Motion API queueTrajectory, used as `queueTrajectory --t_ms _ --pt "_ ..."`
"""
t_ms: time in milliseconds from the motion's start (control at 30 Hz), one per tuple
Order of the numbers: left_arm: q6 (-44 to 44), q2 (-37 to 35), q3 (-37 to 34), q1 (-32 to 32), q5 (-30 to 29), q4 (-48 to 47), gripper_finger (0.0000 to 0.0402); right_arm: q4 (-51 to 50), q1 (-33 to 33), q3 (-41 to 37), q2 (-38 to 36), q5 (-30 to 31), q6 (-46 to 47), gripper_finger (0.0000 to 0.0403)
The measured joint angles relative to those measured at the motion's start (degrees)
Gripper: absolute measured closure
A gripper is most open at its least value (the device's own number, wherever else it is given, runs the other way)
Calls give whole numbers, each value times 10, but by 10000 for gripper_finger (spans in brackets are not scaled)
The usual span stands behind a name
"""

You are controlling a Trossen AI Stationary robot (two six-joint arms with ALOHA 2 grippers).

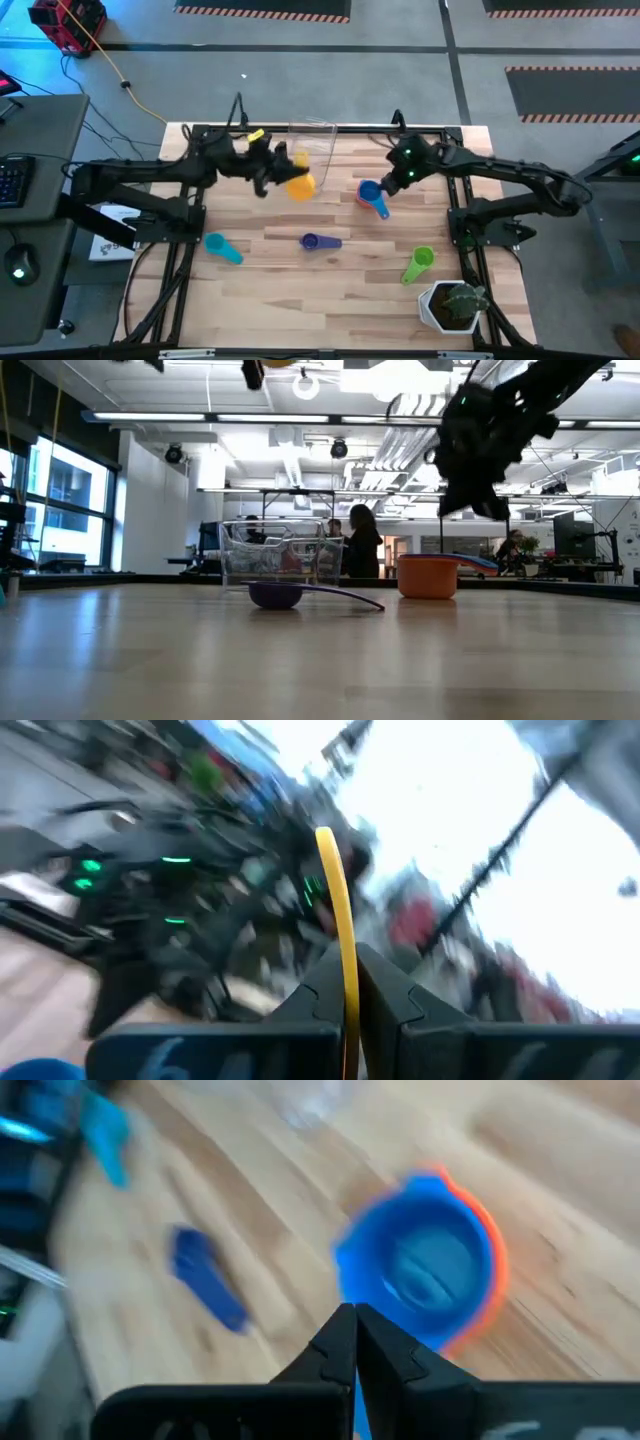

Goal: Nest measuring cups in basket
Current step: Stack the yellow measuring cup on top of the blue measuring cup

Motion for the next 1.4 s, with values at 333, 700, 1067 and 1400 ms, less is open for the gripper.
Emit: queueTrajectory --t_ms 333,700,1067,1400 --pt "-127 105 -65 -14 -134 153 401 302 43 0 -71 -18 130 391" --pt "-127 187 15 -1 -199 152 401 444 111 0 -22 106 200 214" --pt "-143 228 51 -10 -114 77 401 494 109 52 72 61 252 164" --pt "-133 224 53 -10 -149 77 401 468 92 91 103 23 252 209"
